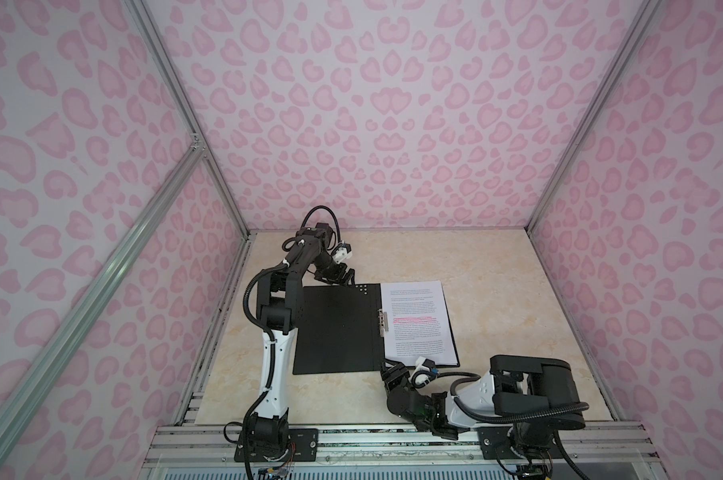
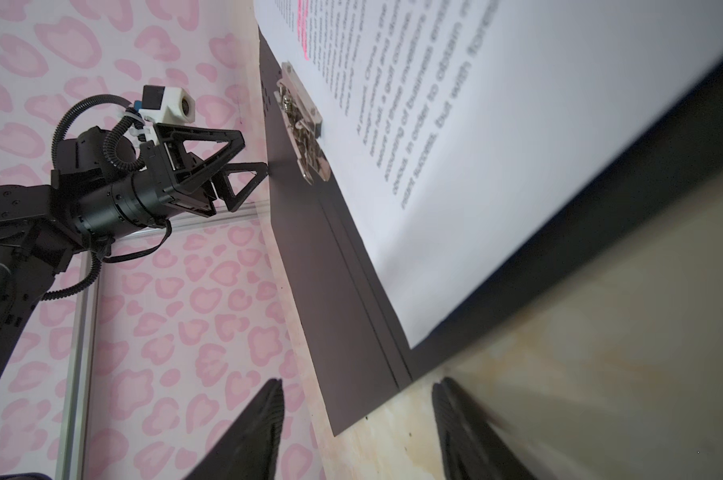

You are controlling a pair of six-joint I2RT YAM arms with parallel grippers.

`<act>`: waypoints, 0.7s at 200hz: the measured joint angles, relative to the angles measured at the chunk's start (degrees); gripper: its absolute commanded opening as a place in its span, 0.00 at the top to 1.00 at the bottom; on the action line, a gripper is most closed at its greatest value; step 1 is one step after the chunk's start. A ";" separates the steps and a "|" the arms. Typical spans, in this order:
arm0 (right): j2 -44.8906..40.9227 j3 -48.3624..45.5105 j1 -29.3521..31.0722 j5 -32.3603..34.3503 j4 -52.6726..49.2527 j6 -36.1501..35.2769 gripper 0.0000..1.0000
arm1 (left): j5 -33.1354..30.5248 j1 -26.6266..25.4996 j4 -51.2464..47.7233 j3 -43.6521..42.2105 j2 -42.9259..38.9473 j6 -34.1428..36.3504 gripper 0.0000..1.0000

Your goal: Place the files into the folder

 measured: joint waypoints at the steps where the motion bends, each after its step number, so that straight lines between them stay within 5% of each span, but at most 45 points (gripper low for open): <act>1: 0.02 0.02 -0.02 0.02 0.00 0.00 0.38 | 0.00 0.00 -0.02 0.02 0.02 0.02 0.02; 140: 5.03 1.22 1.77 2.86 6.88 0.48 0.37 | -1.73 -2.58 -6.05 13.46 7.15 -1.53 0.02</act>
